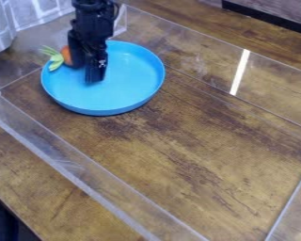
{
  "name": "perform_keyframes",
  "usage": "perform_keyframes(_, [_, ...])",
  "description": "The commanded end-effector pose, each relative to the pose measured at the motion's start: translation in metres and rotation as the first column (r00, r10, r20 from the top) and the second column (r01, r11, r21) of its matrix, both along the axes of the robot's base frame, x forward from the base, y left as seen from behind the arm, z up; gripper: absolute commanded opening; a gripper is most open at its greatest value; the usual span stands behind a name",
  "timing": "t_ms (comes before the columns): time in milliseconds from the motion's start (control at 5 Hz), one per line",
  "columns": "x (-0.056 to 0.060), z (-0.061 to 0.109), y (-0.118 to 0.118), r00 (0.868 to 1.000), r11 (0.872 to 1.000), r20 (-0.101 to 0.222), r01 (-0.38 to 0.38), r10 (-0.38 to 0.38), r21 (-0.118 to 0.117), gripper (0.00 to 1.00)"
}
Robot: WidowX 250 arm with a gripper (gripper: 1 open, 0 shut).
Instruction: Remove the carrot from inside the blue tray and put it on the table
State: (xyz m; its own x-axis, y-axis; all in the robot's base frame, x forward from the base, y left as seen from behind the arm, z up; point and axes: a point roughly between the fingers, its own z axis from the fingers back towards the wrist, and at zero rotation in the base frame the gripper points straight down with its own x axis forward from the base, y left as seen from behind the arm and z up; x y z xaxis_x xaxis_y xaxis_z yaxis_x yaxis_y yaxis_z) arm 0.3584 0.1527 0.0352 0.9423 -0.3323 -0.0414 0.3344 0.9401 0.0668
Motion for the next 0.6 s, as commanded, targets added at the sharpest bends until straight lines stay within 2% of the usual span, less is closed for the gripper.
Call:
perform_keyframes(0, [0.008,0.014,-0.013,0.998,0.999,0.050,0.044,-0.045,0.014,1.00])
perform_keyframes(400, [0.006,0.017,-0.045,0.990,0.993,0.079,0.121,-0.120,-0.001,1.00])
